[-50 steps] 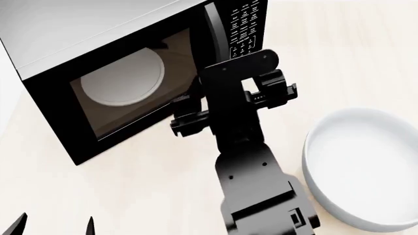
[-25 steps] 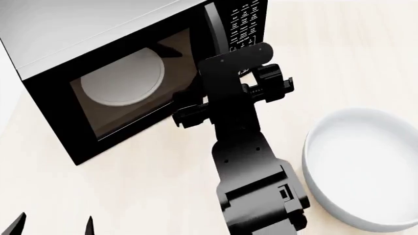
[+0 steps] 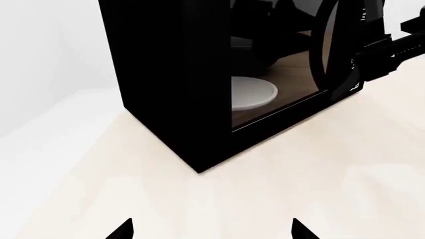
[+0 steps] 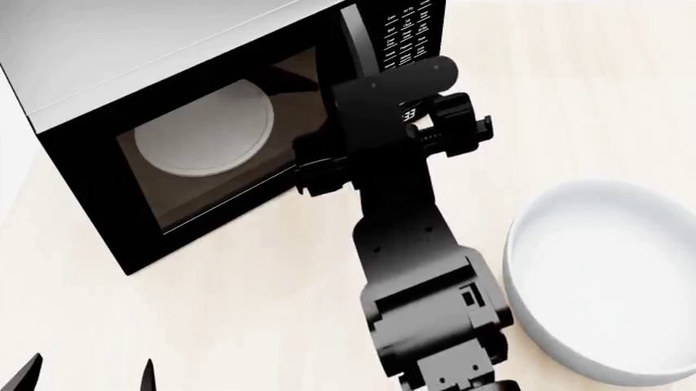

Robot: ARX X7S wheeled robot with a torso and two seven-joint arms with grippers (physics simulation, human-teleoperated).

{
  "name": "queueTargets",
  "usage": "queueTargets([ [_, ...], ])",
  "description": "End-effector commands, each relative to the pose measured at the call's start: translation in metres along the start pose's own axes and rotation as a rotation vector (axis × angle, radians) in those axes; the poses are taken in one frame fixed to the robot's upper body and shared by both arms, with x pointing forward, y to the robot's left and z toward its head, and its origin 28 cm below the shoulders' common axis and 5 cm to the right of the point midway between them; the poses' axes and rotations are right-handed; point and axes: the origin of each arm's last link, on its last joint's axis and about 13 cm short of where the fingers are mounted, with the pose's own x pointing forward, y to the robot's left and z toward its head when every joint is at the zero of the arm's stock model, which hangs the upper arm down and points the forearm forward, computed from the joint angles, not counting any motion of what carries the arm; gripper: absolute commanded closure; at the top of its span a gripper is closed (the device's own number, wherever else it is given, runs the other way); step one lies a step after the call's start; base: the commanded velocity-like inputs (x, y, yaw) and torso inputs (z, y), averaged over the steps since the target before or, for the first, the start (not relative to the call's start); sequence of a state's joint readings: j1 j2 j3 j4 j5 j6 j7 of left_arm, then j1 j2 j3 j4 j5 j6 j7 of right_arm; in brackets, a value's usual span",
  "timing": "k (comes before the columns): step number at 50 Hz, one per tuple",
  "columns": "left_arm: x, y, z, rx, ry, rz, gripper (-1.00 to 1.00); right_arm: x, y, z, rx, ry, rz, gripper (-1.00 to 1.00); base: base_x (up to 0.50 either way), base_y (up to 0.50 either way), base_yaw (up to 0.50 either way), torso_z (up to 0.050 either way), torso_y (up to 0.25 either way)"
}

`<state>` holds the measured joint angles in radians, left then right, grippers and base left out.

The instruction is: Open the microwave.

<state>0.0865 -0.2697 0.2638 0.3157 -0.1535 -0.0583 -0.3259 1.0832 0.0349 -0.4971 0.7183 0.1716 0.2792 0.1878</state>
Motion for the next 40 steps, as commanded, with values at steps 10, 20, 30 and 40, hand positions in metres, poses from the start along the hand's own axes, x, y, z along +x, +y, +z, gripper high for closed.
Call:
queueTargets([
  [10,0.0,0.0,0.0,0.002,0.0,-0.002,-1.0,0.0,-0.001,-0.002,0.007,-0.007,-0.006,1.0,0.0,0.0,0.0,0.0,0.0],
  [20,-0.002,-0.001,0.001,0.003,-0.004,-0.001,-1.0,-0.007,0.004,-0.012,0.028,-0.013,0.012,1.0,0.0,0.0,0.0,0.0,0.0],
  [30,-0.001,-0.002,0.0,0.007,-0.004,-0.002,-1.0,-0.014,0.004,-0.023,0.058,-0.016,0.025,1.0,0.0,0.0,0.0,0.0,0.0],
  [40,-0.002,-0.002,0.0,0.008,-0.005,-0.002,-1.0,-0.023,0.005,-0.03,0.076,-0.024,0.039,1.0,0.0,0.0,0.0,0.0,0.0],
])
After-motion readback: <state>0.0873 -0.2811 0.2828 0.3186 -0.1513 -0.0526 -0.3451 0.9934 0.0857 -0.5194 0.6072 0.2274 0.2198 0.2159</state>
